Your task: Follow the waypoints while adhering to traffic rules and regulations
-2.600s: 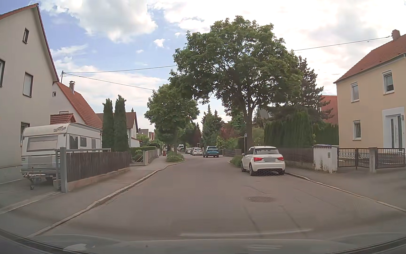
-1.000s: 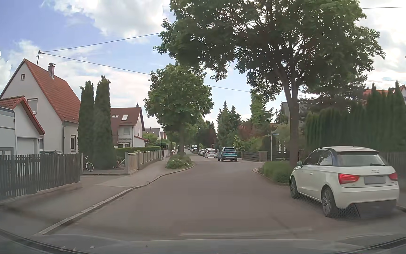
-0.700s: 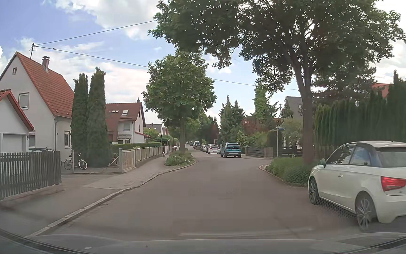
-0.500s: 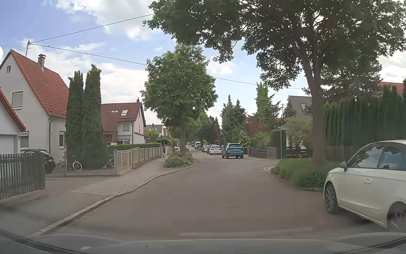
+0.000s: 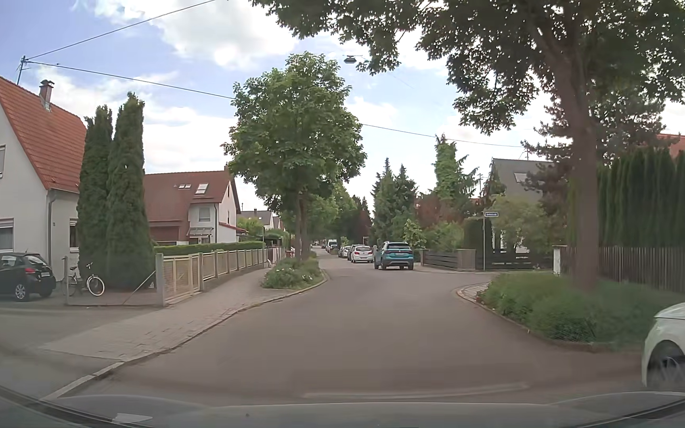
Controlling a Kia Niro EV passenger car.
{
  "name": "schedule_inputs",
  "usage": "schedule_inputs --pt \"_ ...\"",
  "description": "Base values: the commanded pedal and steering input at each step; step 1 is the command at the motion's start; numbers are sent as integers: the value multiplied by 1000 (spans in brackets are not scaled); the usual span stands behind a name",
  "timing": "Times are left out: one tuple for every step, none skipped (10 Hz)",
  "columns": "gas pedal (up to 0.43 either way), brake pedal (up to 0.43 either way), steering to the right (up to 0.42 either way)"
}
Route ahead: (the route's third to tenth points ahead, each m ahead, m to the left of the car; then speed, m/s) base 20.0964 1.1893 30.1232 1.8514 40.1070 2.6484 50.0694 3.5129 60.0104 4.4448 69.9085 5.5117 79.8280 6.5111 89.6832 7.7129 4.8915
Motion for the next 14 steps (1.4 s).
schedule_inputs --pt "0 18 32" --pt "0 18 39" --pt "0 18 42" --pt "0 18 43" --pt "0 18 43" --pt "0 18 41" --pt "0 18 38" --pt "0 18 36" --pt "0 18 37" --pt "0 18 36" --pt "0 18 29" --pt "0 61 19" --pt "0 159 12" --pt "0 213 6"
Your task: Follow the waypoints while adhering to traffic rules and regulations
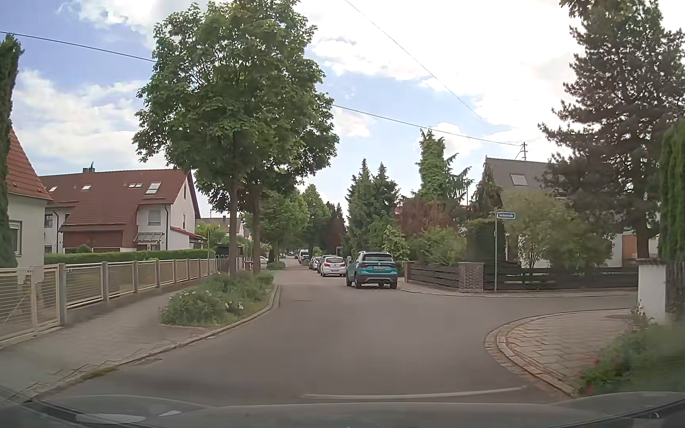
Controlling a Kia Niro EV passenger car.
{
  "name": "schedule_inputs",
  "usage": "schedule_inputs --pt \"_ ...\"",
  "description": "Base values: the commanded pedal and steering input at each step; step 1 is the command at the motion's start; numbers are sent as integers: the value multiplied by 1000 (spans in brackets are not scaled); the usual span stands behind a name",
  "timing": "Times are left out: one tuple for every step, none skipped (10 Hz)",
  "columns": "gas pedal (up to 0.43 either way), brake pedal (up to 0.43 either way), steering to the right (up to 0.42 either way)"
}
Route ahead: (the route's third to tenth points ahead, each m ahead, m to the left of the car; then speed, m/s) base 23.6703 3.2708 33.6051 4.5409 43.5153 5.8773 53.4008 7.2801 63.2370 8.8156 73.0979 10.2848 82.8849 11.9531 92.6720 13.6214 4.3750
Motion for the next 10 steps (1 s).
schedule_inputs --pt "0 213 1" --pt "0 220 -1" --pt "0 232 -2" --pt "0 244 -2" --pt "0 262 -2" --pt "0 274 -4" --pt "0 268 -6" --pt "0 244 -11" --pt "0 238 -16" --pt "0 238 -20"
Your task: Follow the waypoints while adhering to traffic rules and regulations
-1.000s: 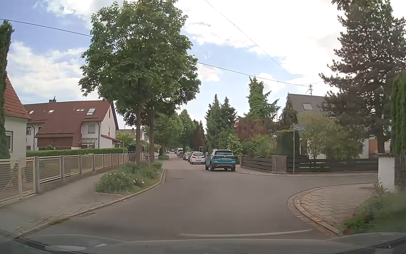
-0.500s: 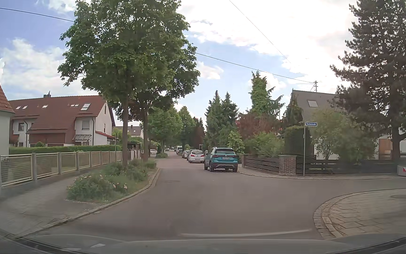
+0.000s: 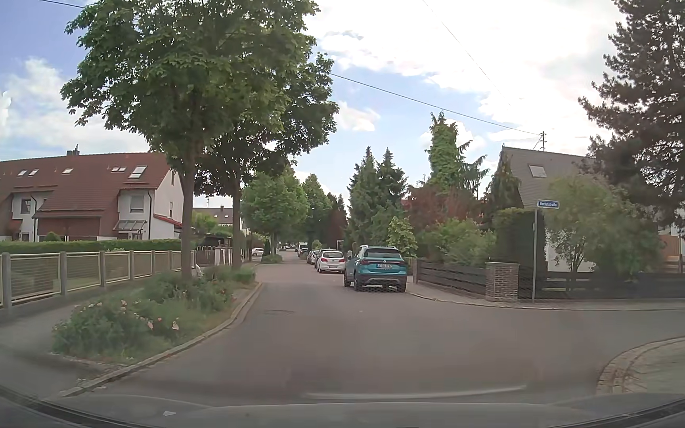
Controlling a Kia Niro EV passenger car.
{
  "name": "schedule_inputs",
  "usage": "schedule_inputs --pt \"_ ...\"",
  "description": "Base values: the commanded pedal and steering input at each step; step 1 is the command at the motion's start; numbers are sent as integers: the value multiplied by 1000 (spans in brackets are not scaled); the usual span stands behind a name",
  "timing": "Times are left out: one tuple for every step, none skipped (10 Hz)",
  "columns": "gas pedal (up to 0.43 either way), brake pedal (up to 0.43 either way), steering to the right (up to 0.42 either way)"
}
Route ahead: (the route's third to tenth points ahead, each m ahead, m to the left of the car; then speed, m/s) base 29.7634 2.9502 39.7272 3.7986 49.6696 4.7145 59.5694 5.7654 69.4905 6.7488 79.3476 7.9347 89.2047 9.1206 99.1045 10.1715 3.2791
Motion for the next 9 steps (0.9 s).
schedule_inputs --pt "0 238 -25" --pt "0 232 -31" --pt "0 226 -35" --pt "0 213 -40" --pt "0 195 -46" --pt "0 189 -51" --pt "0 189 -51" --pt "0 171 -46" --pt "0 152 -37"
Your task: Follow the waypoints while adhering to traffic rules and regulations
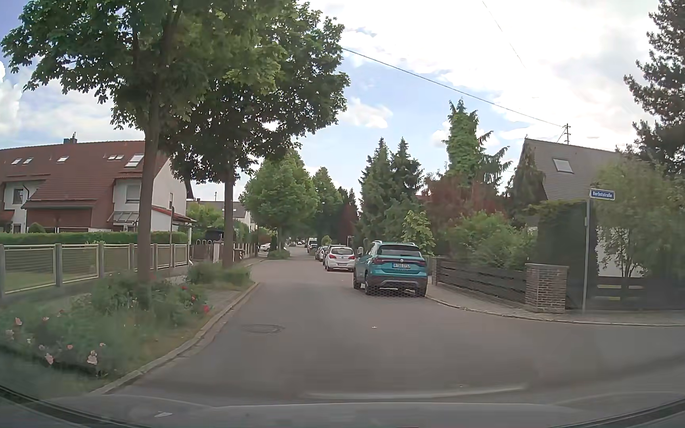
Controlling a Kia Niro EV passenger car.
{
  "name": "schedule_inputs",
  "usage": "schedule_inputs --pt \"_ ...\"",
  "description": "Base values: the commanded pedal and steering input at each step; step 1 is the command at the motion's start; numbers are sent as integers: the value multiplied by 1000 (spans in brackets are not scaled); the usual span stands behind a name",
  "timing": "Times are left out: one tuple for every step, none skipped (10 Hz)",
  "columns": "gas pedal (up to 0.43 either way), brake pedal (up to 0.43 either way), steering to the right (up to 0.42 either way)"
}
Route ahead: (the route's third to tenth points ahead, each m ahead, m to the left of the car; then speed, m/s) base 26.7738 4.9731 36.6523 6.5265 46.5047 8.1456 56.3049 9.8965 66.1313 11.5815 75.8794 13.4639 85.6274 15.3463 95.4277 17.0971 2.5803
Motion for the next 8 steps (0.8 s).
schedule_inputs --pt "0 146 -35" --pt "0 140 -35" --pt "0 116 -35" --pt "0 104 -36" --pt "0 98 -43" --pt "0 24 -55" --pt "0 18 -59" --pt "0 24 -60"
